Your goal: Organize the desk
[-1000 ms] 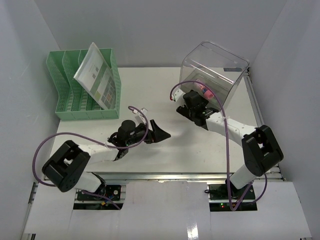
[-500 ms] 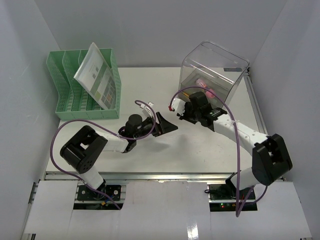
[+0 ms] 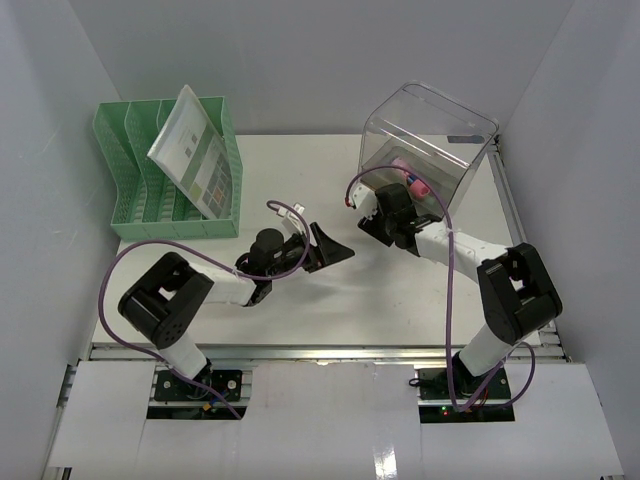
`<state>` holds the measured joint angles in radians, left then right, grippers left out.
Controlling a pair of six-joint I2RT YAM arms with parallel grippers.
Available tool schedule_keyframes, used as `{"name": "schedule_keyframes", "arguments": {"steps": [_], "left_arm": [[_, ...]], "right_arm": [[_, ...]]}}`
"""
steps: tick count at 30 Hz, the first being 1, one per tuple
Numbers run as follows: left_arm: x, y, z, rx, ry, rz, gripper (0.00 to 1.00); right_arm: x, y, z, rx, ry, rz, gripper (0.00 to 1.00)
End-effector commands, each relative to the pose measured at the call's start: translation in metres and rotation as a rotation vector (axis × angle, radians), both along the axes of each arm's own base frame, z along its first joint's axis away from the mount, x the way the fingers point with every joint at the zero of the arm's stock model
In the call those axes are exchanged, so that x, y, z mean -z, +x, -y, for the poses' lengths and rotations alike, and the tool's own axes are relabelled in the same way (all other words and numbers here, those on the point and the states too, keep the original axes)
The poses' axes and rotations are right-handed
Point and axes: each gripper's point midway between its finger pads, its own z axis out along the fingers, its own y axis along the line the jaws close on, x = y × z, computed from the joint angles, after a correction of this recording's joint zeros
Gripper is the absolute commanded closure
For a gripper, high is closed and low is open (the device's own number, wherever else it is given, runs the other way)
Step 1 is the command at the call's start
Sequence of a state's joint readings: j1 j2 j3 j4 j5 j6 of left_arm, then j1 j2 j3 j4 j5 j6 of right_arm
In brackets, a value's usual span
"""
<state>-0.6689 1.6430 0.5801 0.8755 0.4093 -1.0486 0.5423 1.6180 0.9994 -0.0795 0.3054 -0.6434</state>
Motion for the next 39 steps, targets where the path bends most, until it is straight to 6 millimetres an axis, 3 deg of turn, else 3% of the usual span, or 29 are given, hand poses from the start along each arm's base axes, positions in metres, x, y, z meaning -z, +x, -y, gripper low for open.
{"name": "schedule_keyframes", "arguments": {"steps": [1,5,7,8,11,15,20,24,29,39], "left_arm": [[-0.023,0.015,0.011,-0.004,-0.053,0.052,0.05],[-0.022,0.024,0.022,0.011,-0.088,0.035,0.06],[-0.018,0.032,0.031,0.02,-0.101,0.023,0.09],[-0.018,0.036,0.035,0.024,-0.111,0.017,0.11],[-0.016,0.047,0.049,0.033,-0.149,-0.016,0.21],[-0.003,0.073,0.072,0.01,-0.191,-0.063,0.35],[0.008,0.102,0.1,-0.033,-0.192,-0.087,0.37],[0.018,0.121,0.122,-0.074,-0.177,-0.105,0.4],[0.036,0.138,0.132,-0.145,-0.17,-0.155,0.6],[0.061,0.157,0.129,-0.246,-0.12,-0.199,0.6]], "right_arm": [[-0.024,0.011,0.001,0.02,0.04,0.109,0.26],[-0.026,-0.04,-0.031,-0.241,0.147,-0.096,0.28],[-0.053,-0.064,-0.039,-0.37,0.235,-0.108,0.33],[-0.071,-0.069,-0.037,-0.389,0.277,-0.072,0.35],[-0.113,-0.071,-0.002,-0.324,0.406,0.02,0.38],[-0.133,-0.095,0.019,-0.374,0.602,0.029,0.39],[-0.144,-0.127,0.027,-0.44,0.741,0.069,0.4],[-0.145,-0.126,0.044,-0.398,0.777,0.082,0.4],[-0.145,-0.127,0.05,-0.389,0.808,0.072,0.42],[-0.149,-0.129,0.053,-0.383,0.821,0.078,0.43]]}}
